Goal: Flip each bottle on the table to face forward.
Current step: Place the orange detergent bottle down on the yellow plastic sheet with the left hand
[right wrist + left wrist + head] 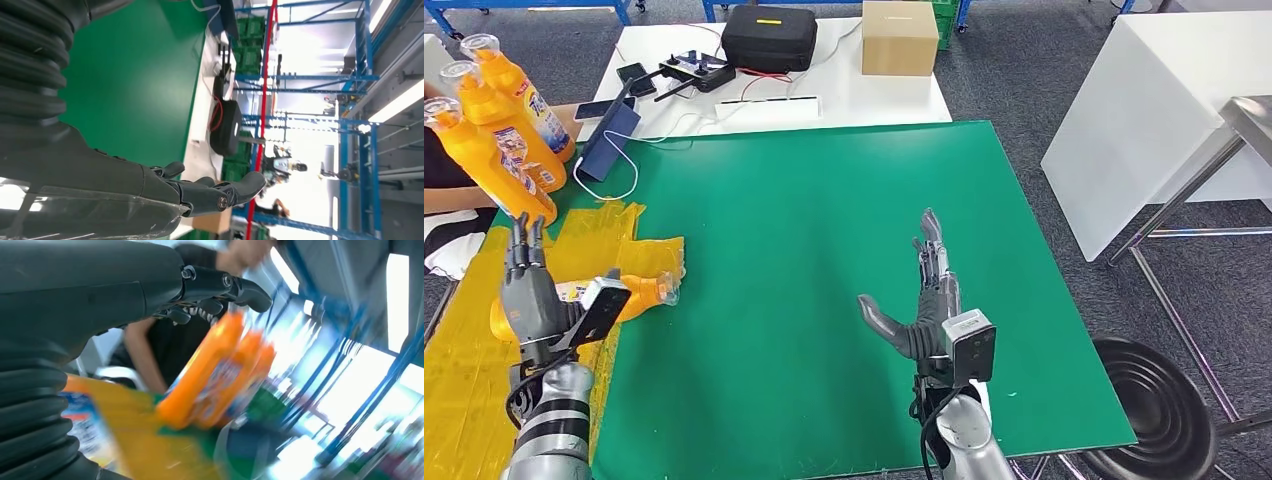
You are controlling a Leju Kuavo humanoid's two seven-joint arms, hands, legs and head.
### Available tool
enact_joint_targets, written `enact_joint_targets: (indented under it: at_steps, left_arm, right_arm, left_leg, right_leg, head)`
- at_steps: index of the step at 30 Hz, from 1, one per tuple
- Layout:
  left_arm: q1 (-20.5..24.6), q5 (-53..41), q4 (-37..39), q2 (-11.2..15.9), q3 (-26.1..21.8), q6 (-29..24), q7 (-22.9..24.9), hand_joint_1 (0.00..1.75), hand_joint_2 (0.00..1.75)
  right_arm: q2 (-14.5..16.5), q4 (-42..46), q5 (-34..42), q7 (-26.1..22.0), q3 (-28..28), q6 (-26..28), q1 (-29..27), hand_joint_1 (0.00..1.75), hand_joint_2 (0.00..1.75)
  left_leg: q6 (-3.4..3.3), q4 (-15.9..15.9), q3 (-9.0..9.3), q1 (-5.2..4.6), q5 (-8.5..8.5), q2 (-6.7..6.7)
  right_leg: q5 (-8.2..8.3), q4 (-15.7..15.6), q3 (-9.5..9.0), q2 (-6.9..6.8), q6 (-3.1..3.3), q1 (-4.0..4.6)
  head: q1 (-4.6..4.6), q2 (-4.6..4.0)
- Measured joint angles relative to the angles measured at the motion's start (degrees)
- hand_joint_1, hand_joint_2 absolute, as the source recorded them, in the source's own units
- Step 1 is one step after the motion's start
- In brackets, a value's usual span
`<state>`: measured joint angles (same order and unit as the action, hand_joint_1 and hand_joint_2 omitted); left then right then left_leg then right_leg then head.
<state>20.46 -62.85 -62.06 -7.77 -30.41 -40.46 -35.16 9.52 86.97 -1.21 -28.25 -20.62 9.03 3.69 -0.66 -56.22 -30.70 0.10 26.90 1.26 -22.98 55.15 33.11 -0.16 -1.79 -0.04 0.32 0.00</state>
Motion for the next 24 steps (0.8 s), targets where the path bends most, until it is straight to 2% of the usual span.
enact_joint_targets:
  at_steps: [2,4,6,8,11,14,18,24]
  left_arm:
    - [-1.6,12.8,-4.0,-2.2,0.3,0.1,-2.6,0.0,1.75]
    - [-5.0,26.4,-9.5,-3.5,4.4,2.4,-1.9,0.0,1.75]
    - [-9.3,37.6,-15.6,-3.7,11.7,10.0,0.9,0.0,1.75]
    - [-13.1,43.4,-20.8,-3.4,19.5,18.3,3.2,0.0,1.75]
    - [-17.3,47.2,-25.8,-2.8,28.7,26.8,3.8,0.0,1.75]
    - [-21.3,49.2,-28.7,-1.8,35.5,33.9,3.3,0.0,1.75]
    - [-25.5,46.9,-30.7,-1.0,41.7,35.3,1.7,0.0,1.75]
    - [-27.2,46.7,-32.0,-0.4,44.8,35.4,1.6,0.0,1.75]
  right_arm:
    - [0.1,0.8,-2.4,-0.6,0.0,1.6,-0.7,0.0,1.75]
    - [0.3,2.2,-4.9,-1.2,0.0,3.0,-2.0,0.0,1.75]
    - [0.3,4.2,-7.5,-2.1,0.1,4.0,-3.9,0.0,1.75]
    - [0.3,6.2,-9.5,-3.2,0.1,4.5,-5.7,0.0,1.75]
    - [0.2,8.6,-12.7,-4.9,0.1,4.3,-8.1,0.0,1.75]
    - [-0.1,10.7,-17.5,-6.0,-0.2,4.6,-10.8,0.0,1.75]
    - [-0.6,12.3,-19.2,-5.8,-0.4,5.4,-13.2,0.0,1.75]
    - [-1.2,13.2,-19.2,-5.6,-0.4,5.5,-14.1,0.0,1.75]
  left_leg:
    - [0.0,0.0,0.01,0.0,0.0,0.01]
    - [-0.01,0.0,-0.01,-0.01,0.01,0.05]
    - [-0.02,0.0,-0.1,-0.02,0.02,-0.13]
    - [-0.04,0.0,-0.22,-0.05,0.03,-0.38]
    - [-0.11,0.0,-0.23,-0.13,0.09,-0.4]
    - [-0.17,0.0,-0.2,-0.16,0.13,-0.38]
    - [-0.17,0.0,-0.21,-0.15,0.14,-0.42]
    - [-0.18,0.0,-0.17,-0.15,0.13,-0.42]
  right_leg:
    - [0.0,0.0,0.01,0.01,0.0,0.0]
    - [-0.01,0.0,0.04,0.01,0.0,0.0]
    - [-0.06,0.0,0.07,-0.14,-0.03,0.0]
    - [-0.13,0.0,0.07,-0.32,-0.1,-0.01]
    - [-0.15,0.0,0.06,-0.35,-0.17,-0.05]
    - [-0.16,-0.1,0.06,-0.34,-0.18,-0.06]
    - [-0.17,-0.1,0.07,-0.34,-0.18,-0.05]
    - [-0.16,-0.1,0.03,-0.34,-0.18,-0.05]
  head:
    - [0.0,0.0]
    - [0.0,0.0]
    - [-0.01,0.0]
    - [0.01,0.0]
    - [0.01,0.0]
    - [-0.01,0.0]
    - [-0.01,0.01]
    - [-0.01,0.0]
